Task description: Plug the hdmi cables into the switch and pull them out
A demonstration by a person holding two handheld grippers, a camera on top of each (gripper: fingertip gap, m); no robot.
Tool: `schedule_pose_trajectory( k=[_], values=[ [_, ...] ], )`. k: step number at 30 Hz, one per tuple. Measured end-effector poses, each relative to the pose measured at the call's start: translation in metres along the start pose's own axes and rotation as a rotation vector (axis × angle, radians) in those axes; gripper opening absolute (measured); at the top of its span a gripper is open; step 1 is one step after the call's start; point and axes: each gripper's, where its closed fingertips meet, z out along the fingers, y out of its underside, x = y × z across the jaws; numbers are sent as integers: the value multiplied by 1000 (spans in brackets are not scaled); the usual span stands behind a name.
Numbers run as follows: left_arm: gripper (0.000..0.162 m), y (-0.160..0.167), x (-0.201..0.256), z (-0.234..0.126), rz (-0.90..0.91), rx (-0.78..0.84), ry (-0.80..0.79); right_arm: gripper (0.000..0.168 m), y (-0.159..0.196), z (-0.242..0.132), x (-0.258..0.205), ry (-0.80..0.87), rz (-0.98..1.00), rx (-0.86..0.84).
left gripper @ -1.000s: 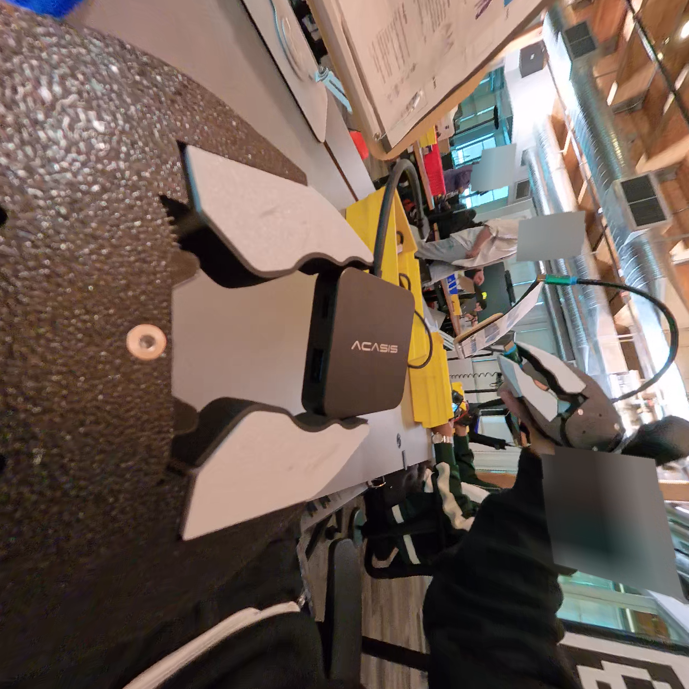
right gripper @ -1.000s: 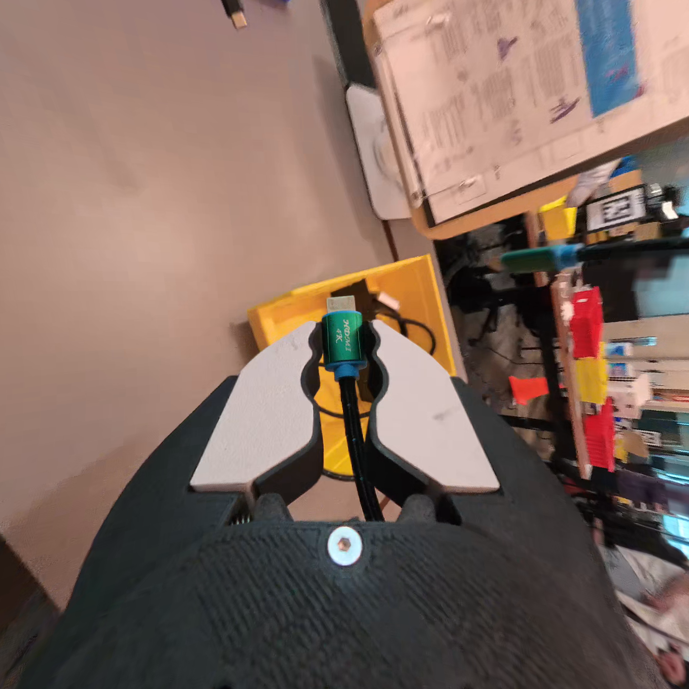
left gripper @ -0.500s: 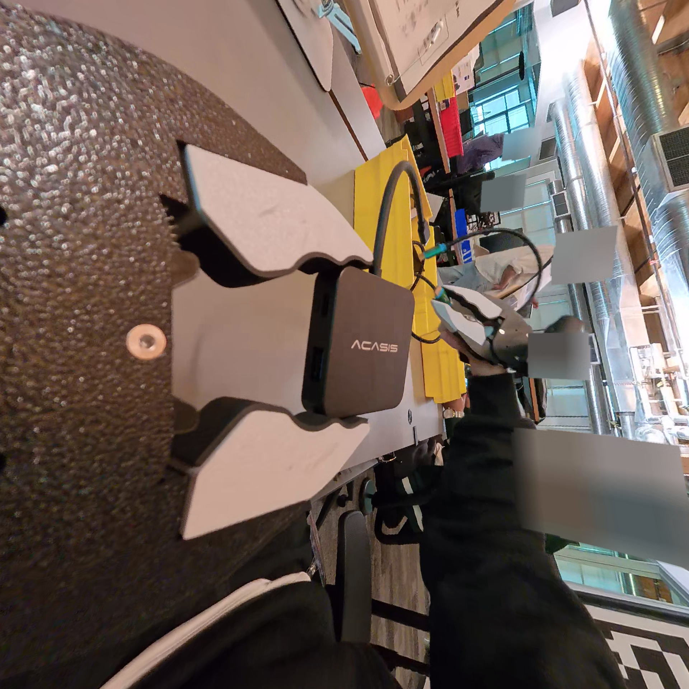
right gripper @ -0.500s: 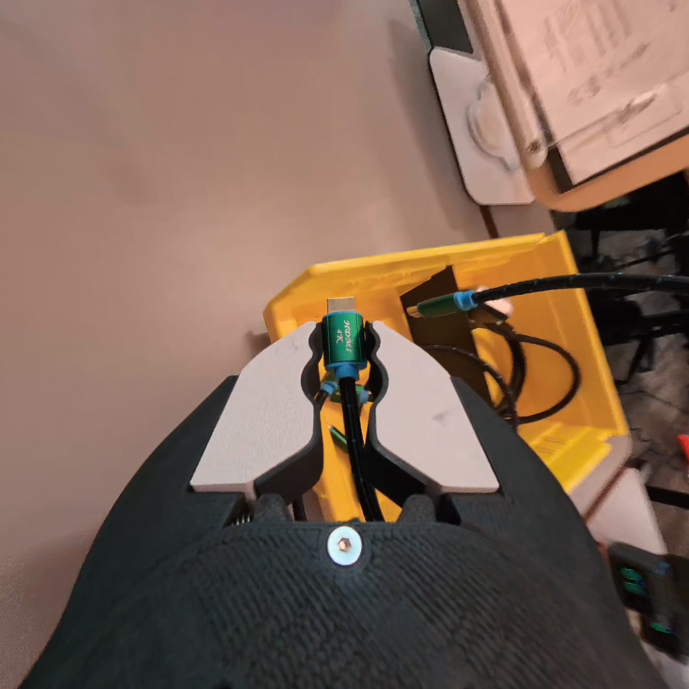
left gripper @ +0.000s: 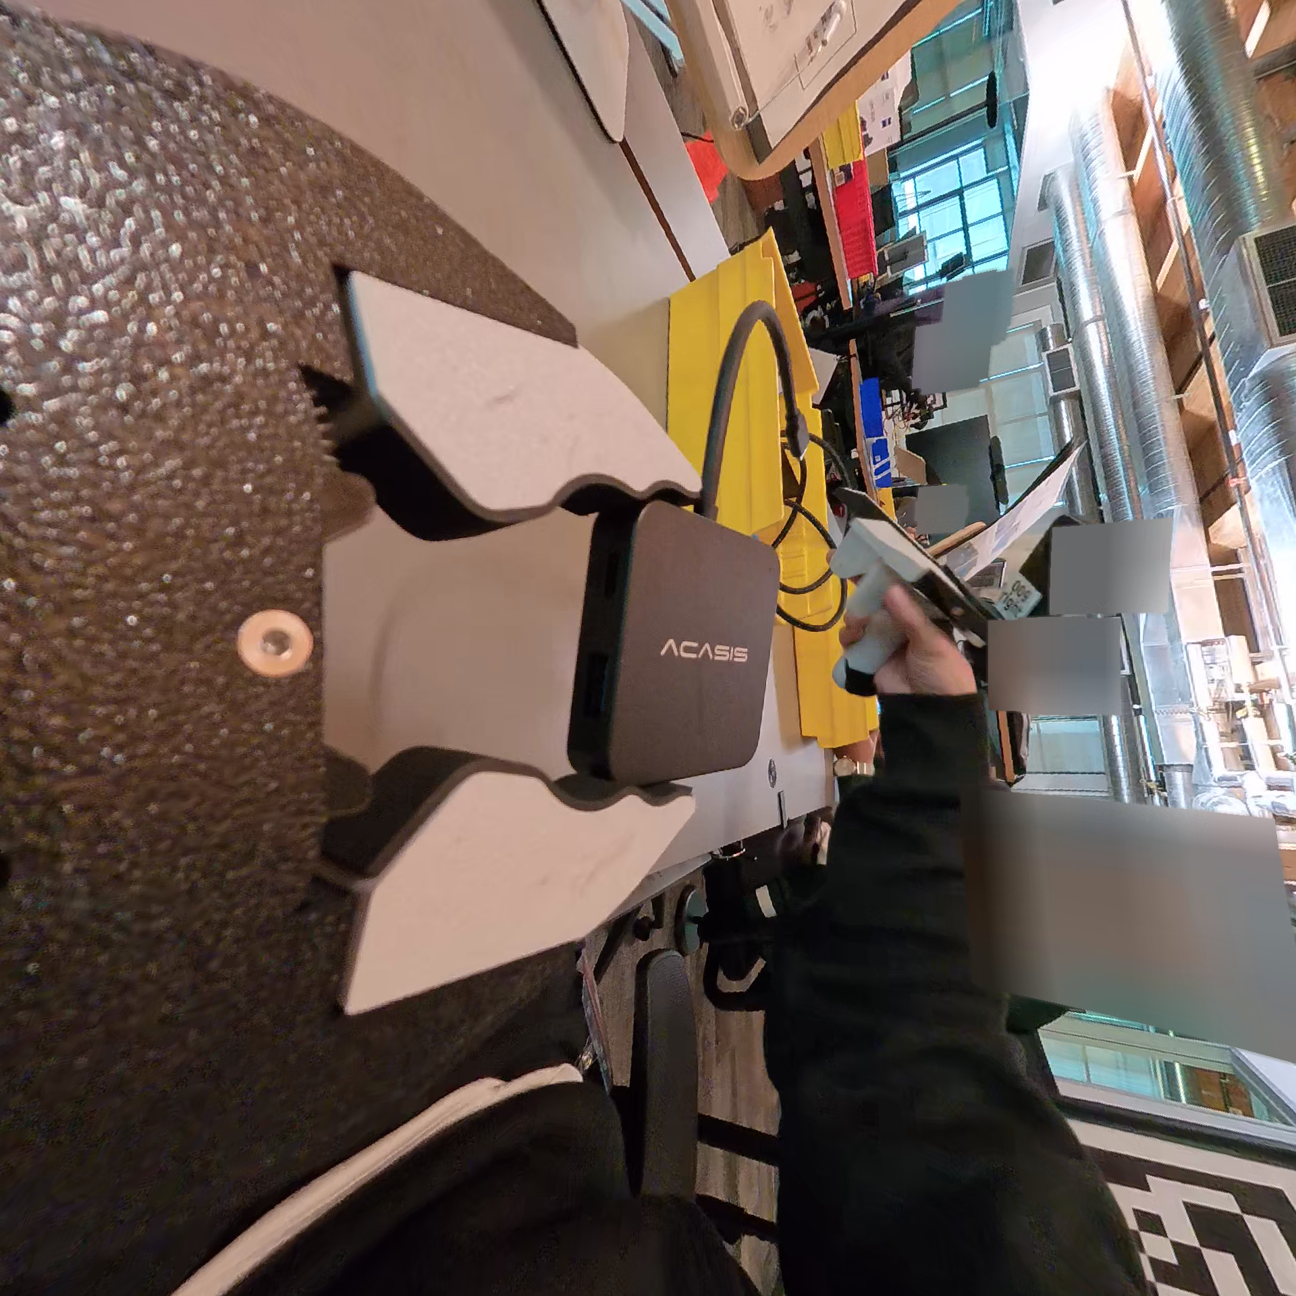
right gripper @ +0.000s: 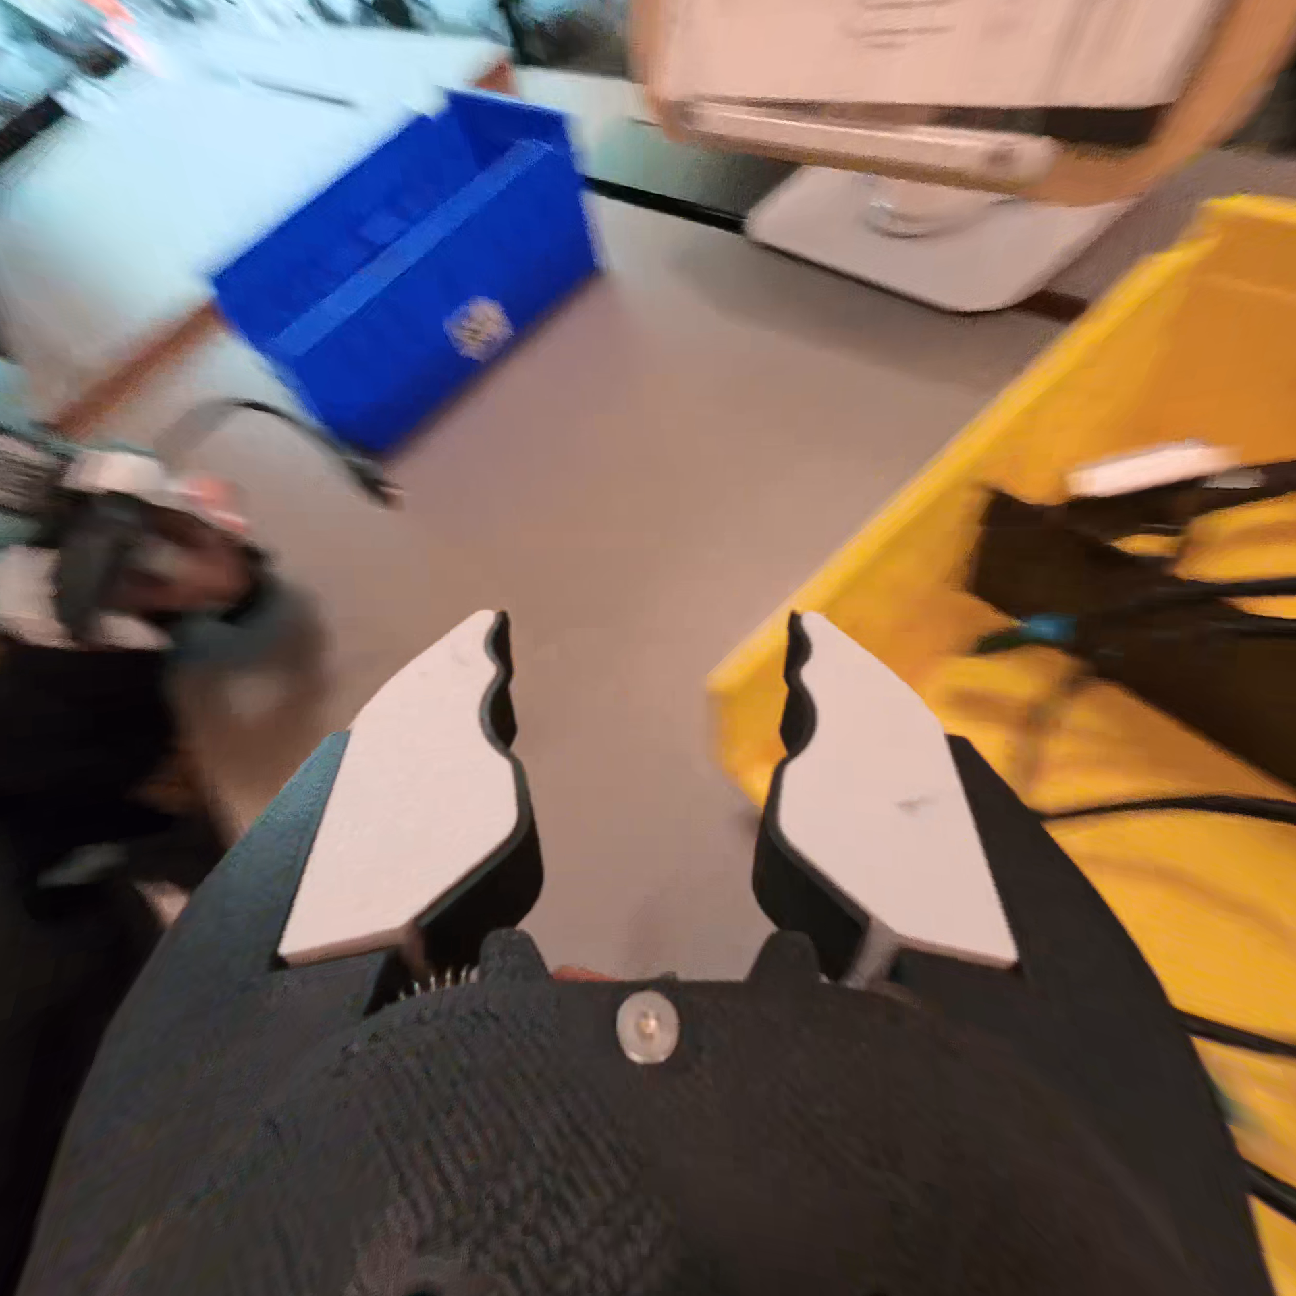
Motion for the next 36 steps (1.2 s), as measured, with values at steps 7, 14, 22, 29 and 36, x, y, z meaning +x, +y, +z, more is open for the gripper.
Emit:
schedule_pose_trajectory(
  k=[7, 14, 22, 29, 36],
  values=[
    [73, -10, 6, 21, 134, -24, -79, 71, 30, 43, -200, -612, 266, -138],
    [73, -6, 17, 41, 337, -139, -142, 47, 38, 80, -260, -721, 404, -152],
    [73, 7, 15, 49, 350, -166, -176, 15, 53, 86, -243, -600, 212, -189],
    [84, 0, 10, 43, 81, -40, -140, 15, 12, 44, -175, -303, -12, -55],
    [79, 9, 6, 43, -88, -29, -96, 15, -26, -38, -31, 215, -176, -13]
  ],
)
